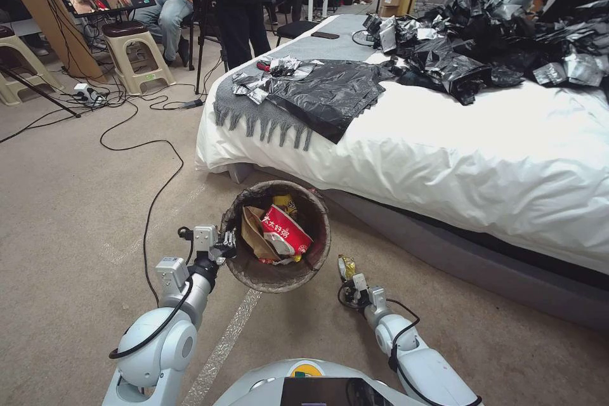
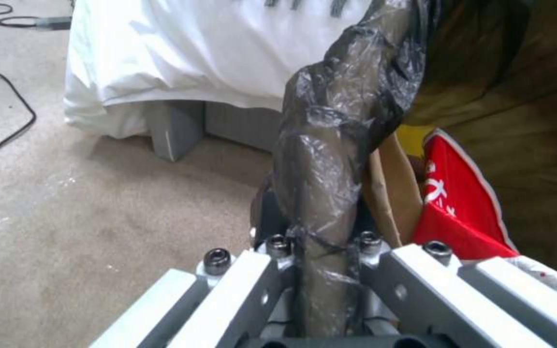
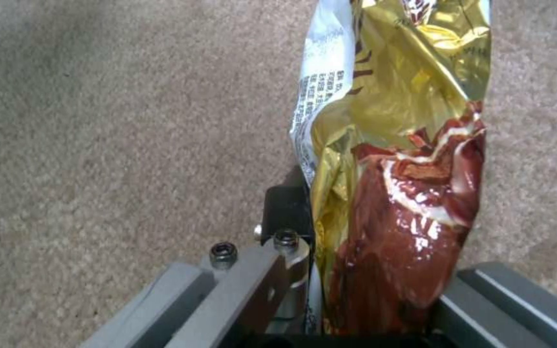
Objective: Pick up the trash bin, then pick up the garbage from the floor and place it into the trash bin.
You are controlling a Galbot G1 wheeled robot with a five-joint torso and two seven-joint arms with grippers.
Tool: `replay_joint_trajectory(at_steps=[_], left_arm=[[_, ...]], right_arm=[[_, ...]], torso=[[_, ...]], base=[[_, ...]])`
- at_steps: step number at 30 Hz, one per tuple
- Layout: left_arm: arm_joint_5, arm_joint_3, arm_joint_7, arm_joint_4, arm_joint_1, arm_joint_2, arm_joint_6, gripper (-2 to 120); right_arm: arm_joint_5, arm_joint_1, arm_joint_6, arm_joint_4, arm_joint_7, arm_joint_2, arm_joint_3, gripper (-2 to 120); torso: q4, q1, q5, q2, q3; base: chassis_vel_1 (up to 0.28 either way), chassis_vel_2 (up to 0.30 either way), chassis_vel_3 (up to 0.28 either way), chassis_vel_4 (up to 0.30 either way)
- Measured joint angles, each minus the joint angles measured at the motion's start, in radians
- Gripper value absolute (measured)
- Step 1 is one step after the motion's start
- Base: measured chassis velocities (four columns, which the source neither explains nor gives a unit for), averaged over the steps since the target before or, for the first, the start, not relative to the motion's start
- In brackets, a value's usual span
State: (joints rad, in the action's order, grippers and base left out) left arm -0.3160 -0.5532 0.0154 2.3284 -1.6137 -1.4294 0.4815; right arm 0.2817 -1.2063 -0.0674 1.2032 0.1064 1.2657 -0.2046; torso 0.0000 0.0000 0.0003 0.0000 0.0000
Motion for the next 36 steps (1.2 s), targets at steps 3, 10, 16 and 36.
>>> replay_joint_trajectory(at_steps=[3, 10, 16, 36], left_arm=[[0.000, 0.000, 0.000, -0.001, 0.001, 0.000, 0.000, 0], [0.000, -0.003, 0.000, -0.004, 0.001, 0.000, 0.001, 0], [-0.001, -0.005, 0.000, -0.007, 0.002, 0.001, 0.001, 0], [-0.005, -0.003, 0.000, -0.015, 0.004, 0.003, -0.001, 0]], right_arm=[[-0.003, 0.001, 0.004, 0.000, 0.000, 0.000, -0.001, 0], [-0.017, -0.005, 0.026, 0.011, -0.008, 0.000, -0.009, 0], [-0.019, -0.047, 0.058, 0.117, -0.059, -0.011, -0.027, 0], [0.009, -0.198, 0.099, 0.714, -0.152, -0.059, -0.120, 0]], torso=[[0.0000, 0.000, 0.0000, 0.000, 0.000], [0.0000, 0.000, 0.0000, 0.000, 0.000], [-0.0001, 0.000, -0.0002, 0.000, 0.000], [0.0000, 0.000, -0.0003, 0.000, 0.000]], base=[[0.000, 0.000, 0.000, 0.000], [0.000, 0.000, 0.000, 0.000], [0.000, 0.000, 0.000, 0.000], [0.000, 0.000, 0.000, 0.000]])
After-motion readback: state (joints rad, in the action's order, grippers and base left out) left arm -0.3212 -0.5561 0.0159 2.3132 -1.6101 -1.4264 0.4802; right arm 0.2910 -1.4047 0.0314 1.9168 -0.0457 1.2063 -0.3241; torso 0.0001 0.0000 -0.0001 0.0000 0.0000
